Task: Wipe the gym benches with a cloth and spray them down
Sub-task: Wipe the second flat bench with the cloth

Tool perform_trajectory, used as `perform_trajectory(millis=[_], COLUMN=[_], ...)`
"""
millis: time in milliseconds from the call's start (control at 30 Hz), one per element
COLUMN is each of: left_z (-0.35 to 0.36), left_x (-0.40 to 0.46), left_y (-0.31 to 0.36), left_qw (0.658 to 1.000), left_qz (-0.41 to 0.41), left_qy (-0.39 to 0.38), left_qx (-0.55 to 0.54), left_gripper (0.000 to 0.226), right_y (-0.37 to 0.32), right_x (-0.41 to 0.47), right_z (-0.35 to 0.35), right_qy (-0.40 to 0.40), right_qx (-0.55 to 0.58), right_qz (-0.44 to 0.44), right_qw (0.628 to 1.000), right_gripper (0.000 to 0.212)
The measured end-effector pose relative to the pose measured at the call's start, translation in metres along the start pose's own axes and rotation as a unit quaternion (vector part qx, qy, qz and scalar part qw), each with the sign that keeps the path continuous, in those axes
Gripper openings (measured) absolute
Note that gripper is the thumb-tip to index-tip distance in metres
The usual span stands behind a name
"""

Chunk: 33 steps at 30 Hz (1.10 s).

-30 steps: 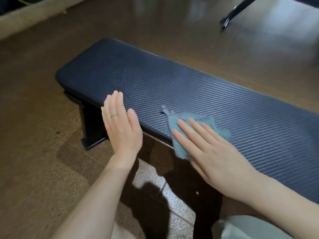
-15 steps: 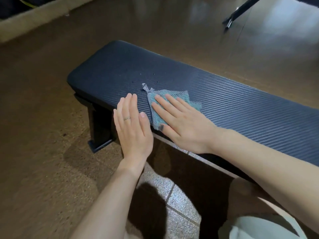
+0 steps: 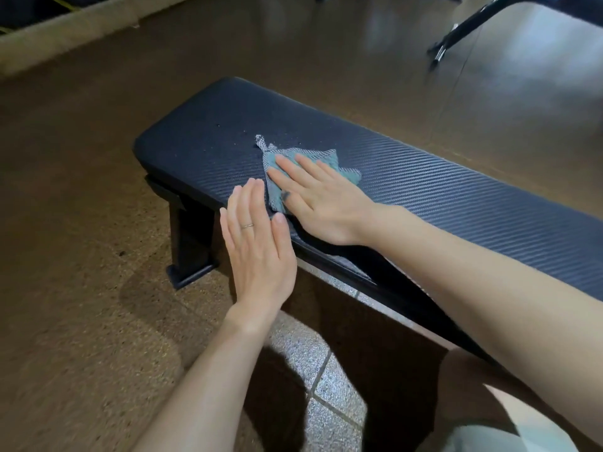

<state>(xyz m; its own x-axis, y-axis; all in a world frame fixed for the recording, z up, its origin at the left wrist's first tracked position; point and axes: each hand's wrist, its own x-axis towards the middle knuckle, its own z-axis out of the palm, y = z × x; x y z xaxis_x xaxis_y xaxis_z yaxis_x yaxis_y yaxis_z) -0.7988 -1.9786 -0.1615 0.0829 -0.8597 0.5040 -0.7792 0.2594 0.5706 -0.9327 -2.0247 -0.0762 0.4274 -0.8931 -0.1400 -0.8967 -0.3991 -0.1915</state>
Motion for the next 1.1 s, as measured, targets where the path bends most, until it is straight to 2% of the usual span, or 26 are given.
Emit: perform_trajectory(millis=[133, 233, 300, 433, 567, 733, 867, 1000, 1100], left_z=[-0.008, -0.012, -0.006, 0.006, -0.003, -0.006, 0.004, 0.014, 0.013], left_x=[0.003, 0.018, 0.026, 0.025, 0.022, 0.02, 0.025, 0.028, 0.027], left_y=[-0.004, -0.018, -0.026, -0.032, -0.045, -0.041, -0.035, -0.032, -0.035], left_qw=[1.0, 0.995, 0.986, 0.983, 0.986, 0.985, 0.98, 0.977, 0.978], left_qz=[0.011, -0.093, -0.156, -0.143, -0.126, -0.145, -0.158, -0.154, -0.146], left_qy=[-0.002, 0.032, 0.05, 0.055, 0.015, 0.003, 0.037, 0.071, 0.072], left_qx=[0.006, 0.008, -0.007, -0.105, -0.112, -0.099, -0.115, -0.132, -0.132], left_gripper=[0.053, 0.058, 0.057, 0.058, 0.056, 0.056, 0.057, 0.056, 0.057], right_y=[-0.007, -0.017, -0.017, -0.029, -0.035, -0.018, 0.003, -0.01, -0.02], right_x=[-0.03, -0.089, -0.097, -0.031, 0.026, -0.054, -0.108, -0.047, 0.028], right_z=[0.012, 0.027, 0.034, 0.025, 0.012, 0.025, 0.023, 0.014, 0.007], right_qy=[0.025, 0.039, 0.048, 0.058, 0.013, 0.046, 0.022, 0.018, 0.018], right_qx=[-0.014, -0.056, -0.089, -0.079, -0.068, -0.085, -0.092, -0.051, -0.029], right_qz=[-0.025, -0.068, -0.079, -0.077, -0.093, -0.082, -0.063, -0.07, -0.063], right_qw=[0.999, 0.995, 0.992, 0.992, 0.993, 0.992, 0.993, 0.996, 0.997], right_gripper=[0.059, 0.062, 0.062, 0.063, 0.061, 0.063, 0.063, 0.068, 0.059])
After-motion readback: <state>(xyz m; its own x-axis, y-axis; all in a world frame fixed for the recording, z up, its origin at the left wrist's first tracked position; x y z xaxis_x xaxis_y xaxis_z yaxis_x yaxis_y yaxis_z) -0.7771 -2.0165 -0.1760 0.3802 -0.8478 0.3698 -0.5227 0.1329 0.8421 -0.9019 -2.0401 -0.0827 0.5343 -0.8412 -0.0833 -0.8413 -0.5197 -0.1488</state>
